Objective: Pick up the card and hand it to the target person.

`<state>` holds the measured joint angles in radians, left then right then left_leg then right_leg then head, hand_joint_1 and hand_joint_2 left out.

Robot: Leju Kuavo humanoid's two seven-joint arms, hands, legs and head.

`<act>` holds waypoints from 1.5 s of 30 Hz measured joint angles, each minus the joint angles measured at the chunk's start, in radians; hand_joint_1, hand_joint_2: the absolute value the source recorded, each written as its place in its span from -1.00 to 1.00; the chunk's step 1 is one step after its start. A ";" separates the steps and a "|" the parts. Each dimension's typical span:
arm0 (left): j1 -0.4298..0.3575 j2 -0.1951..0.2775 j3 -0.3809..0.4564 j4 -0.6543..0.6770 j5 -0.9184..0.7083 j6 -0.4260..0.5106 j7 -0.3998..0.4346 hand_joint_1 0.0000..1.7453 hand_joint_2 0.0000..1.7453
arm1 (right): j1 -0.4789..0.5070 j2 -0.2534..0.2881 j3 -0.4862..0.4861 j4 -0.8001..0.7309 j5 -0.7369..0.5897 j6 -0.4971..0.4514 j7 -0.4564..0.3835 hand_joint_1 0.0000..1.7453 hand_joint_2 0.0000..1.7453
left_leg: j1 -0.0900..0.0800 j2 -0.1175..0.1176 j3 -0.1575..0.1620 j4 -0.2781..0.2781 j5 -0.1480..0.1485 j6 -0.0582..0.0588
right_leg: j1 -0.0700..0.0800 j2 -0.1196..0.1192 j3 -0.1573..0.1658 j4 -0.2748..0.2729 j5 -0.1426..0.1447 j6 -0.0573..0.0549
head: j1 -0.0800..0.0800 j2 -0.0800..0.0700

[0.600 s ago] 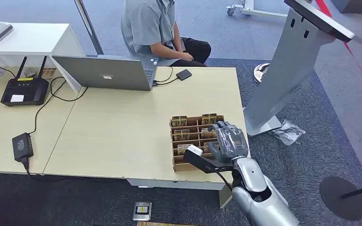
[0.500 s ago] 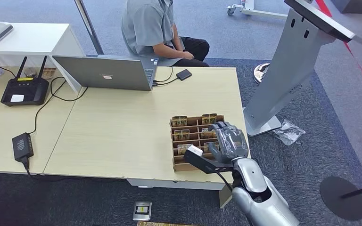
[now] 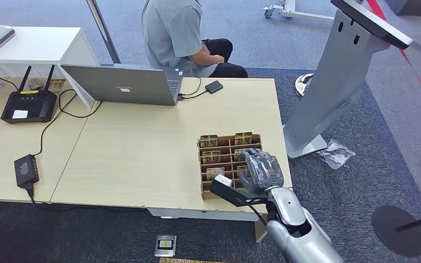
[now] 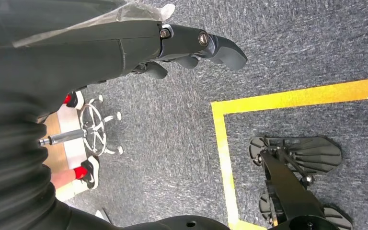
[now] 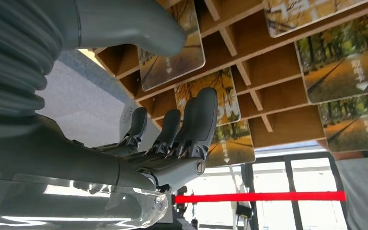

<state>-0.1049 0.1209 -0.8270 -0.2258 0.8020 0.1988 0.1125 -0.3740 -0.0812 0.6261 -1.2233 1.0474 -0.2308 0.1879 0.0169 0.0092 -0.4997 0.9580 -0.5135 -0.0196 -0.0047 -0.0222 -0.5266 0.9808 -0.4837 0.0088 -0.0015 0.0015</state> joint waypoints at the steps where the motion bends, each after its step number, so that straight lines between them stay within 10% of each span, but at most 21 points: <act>1: 0.000 0.000 0.000 0.000 0.001 0.000 0.000 -1.00 1.00 | 0.000 0.003 0.001 0.006 -0.002 0.000 -0.003 -0.01 1.00 | 0.000 0.000 0.000 0.000 0.000 0.000 | 0.000 0.000 0.000 0.000 0.000 0.000 | 0.000 0.000; 17: 0.000 0.000 0.000 0.000 0.027 0.019 0.014 -1.00 1.00 | -0.064 0.019 0.007 0.167 -0.060 -0.064 -0.034 0.11 1.00 | 0.000 0.000 0.000 0.000 0.000 0.000 | 0.000 0.000 0.000 0.000 0.000 0.000 | 0.000 0.000; 29: 0.000 0.000 0.000 0.000 0.020 0.019 0.014 -1.00 1.00 | -0.078 0.015 -0.004 0.200 -0.059 -0.090 -0.024 0.72 1.00 | 0.000 0.000 0.001 0.000 0.000 0.000 | 0.000 0.000 0.001 0.000 0.000 0.000 | 0.000 0.000; 45: 0.000 0.000 0.000 0.000 0.016 0.009 0.013 -1.00 1.00 | 0.019 -0.007 -0.008 -0.031 0.065 -0.052 -0.012 1.00 1.00 | 0.000 0.000 0.001 0.000 0.000 0.000 | 0.000 0.000 0.000 0.000 0.000 0.000 | 0.000 0.000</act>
<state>-0.1045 0.1209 -0.8274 -0.2255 0.8180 0.2075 0.1252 -0.3554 -0.0878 0.6177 -1.2544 1.1126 -0.2829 0.1762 0.0170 0.0094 -0.4990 0.9582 -0.5133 -0.0195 -0.0046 -0.0221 -0.5264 0.9808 -0.4836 0.0087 -0.0015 0.0015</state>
